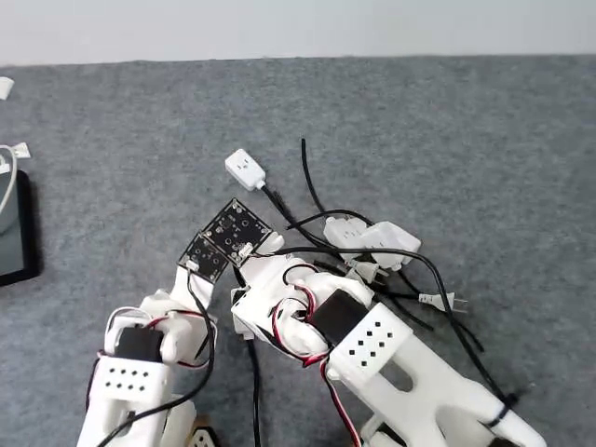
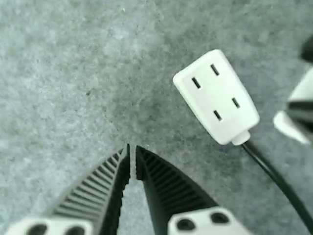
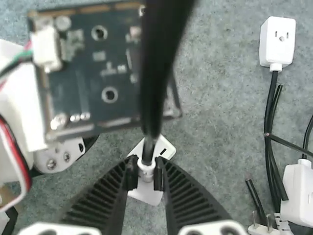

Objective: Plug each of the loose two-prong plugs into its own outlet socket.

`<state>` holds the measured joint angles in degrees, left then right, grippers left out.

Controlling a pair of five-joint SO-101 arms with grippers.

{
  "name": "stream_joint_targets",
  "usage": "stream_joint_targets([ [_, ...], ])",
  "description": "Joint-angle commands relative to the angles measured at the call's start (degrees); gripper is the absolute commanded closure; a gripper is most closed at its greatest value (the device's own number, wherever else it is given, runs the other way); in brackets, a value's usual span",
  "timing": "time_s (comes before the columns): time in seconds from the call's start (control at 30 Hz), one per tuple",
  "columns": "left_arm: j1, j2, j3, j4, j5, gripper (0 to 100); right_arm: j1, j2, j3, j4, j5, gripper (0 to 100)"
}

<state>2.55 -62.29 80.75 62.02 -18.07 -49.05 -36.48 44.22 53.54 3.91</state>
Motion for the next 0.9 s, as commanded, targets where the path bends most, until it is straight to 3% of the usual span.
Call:
stream_joint_targets([
  [0.0,0.5,-1.7,-0.3,0.7,-1.1,99,-0.7,0.0,-3.5,-1.4,0.4,99.1],
  [0.2,-0.1,-1.7,-0.1,-1.8,4.5,99,-0.2,0.7,-2.5,-3.0,-6.6,99.0],
  [0.4,-3.7,-2.1,-0.6,-2.0,5.8,99,2.6,0.7,10.2,-22.4,-16.8,99.0],
  [0.5,-6.8,-1.8,-1.3,-3.3,5.8,99,2.9,0.7,13.1,-27.5,-17.1,99.0],
  [0.7,-11.4,-1.7,-3.2,-3.2,9.6,99,4.1,0.8,13.5,-27.6,-16.9,98.8],
  [0.87,-13.5,-1.7,-4.2,-3.4,10.7,99,3.9,4.1,14.4,-30.1,-13.0,99.0],
])
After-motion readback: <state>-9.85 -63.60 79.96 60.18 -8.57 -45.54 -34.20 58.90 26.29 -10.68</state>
